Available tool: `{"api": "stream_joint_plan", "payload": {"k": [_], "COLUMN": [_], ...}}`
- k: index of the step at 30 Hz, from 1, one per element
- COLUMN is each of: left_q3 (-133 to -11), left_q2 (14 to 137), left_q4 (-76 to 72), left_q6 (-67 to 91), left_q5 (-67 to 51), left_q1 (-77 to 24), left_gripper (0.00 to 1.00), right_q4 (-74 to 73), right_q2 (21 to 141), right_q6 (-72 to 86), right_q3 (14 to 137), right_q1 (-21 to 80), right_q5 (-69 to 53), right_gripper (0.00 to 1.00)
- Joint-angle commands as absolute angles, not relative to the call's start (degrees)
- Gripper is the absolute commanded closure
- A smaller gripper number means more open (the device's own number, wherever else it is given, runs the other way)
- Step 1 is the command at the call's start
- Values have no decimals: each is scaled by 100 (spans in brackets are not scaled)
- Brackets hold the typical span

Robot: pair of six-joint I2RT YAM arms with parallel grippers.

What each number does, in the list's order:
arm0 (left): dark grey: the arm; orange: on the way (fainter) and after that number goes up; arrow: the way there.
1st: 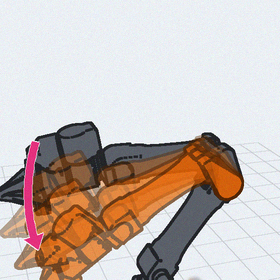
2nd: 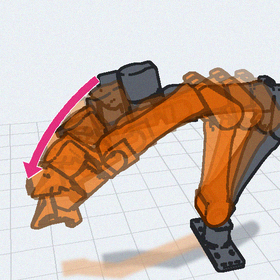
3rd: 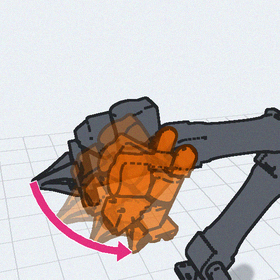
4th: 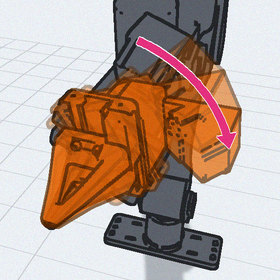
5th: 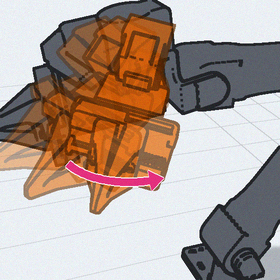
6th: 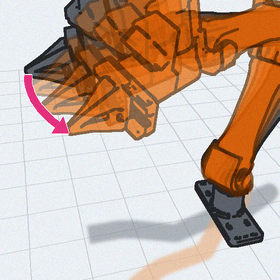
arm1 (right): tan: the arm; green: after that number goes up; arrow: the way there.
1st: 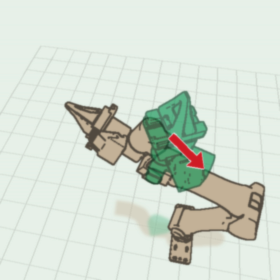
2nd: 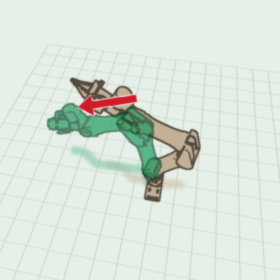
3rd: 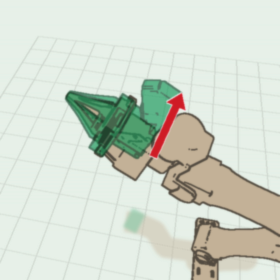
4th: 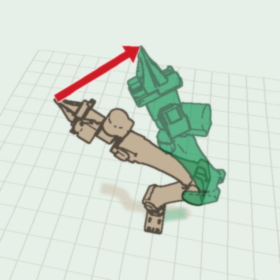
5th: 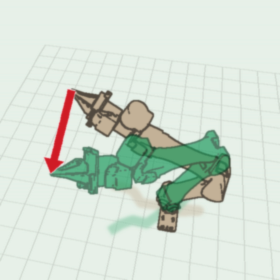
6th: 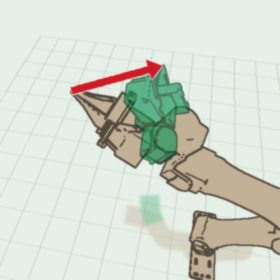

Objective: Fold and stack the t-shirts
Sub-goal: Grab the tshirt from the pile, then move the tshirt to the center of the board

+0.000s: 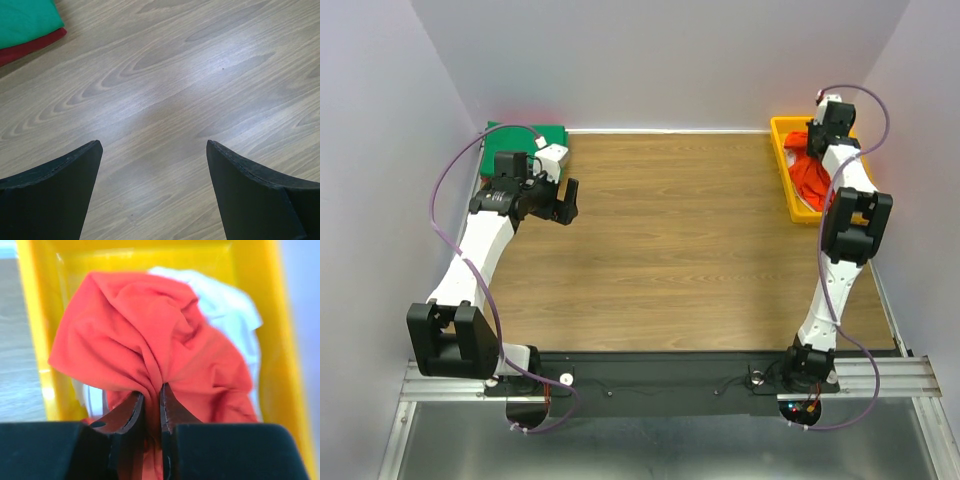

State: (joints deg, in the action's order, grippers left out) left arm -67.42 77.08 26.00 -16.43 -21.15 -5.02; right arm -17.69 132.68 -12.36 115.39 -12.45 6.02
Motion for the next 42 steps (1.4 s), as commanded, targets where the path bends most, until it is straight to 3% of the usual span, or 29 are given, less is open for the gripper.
{"api": "stream_joint_plan", "payload": {"k": [1,24,34,39,42], "left_q3": [-6891,-6416,-6372,-6469,-6513], "left_q2": [7445,7189,7058,6952,6891], "left_q4": [2479,1723,1582,1608,1617], "left_q6": [-1740,-1529,-1406,-1319,-1248], "left_q5": [-2329,-2724,-2909,-3067,-3164], "left_q1": [-475,-475,-431,-352,-334], "left_gripper": [3,3,2,2,3], "right_q4": [-1415,-1459,-1503,-1503,-1512], "right_q2": [12244,10846,10486,9889,9363], "right_q6": [-1388,-554,1141,1231,1029], "right_q3": [11602,12137,13060,12228,11095], "right_q1": [-1318,-2329,-2250,-1619,-977], "right_q5": [466,-2090,-4446,-5316,-5361], "right_gripper": [99,100,99,99,99]}}
